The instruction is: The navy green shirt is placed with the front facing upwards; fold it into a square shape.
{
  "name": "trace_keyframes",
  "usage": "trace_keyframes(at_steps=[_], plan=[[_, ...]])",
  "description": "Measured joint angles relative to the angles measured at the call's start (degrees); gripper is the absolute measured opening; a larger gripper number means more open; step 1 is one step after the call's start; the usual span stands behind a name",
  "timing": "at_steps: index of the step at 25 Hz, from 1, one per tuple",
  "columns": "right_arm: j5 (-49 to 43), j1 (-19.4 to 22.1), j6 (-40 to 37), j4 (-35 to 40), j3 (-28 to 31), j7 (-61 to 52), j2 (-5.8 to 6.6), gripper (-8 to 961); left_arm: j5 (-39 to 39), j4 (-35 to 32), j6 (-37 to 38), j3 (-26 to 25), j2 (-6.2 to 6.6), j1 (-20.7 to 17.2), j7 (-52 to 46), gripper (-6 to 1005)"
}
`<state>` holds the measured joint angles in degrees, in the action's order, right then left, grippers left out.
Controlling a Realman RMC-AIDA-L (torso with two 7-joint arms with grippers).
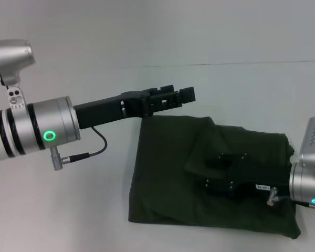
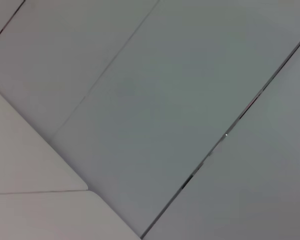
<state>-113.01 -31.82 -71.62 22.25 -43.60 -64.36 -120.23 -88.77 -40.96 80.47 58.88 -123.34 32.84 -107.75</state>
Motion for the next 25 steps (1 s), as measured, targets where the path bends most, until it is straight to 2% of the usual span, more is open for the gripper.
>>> trace_keyframes(at_steps=[5,16,19,25], plan=[[0.21,-0.08,0.06,-0.02,-0.05,0.12,0.0,656,0.25,-0.12,0.33,-0.08,-0.06,-0.24,-0.02,833],[1.55,0.61,0.08,0.13,0.47,0.02,0.0,192,0.12,0.0,0.57,-0.08,-0.22,-0.33,0.0,824],[4.64,1.85,-0.03,0.52,0.55,-0.04,0.24,14,0.12,0.0,0.58,-0.08,-0.23,-0.4,0.0,822],[9.63,5.54,0.07,2.93,2.15,-0.71,0.56,14,0.12,0.0,0.65,-0.08,-0.31,-0.44,0.0,817]])
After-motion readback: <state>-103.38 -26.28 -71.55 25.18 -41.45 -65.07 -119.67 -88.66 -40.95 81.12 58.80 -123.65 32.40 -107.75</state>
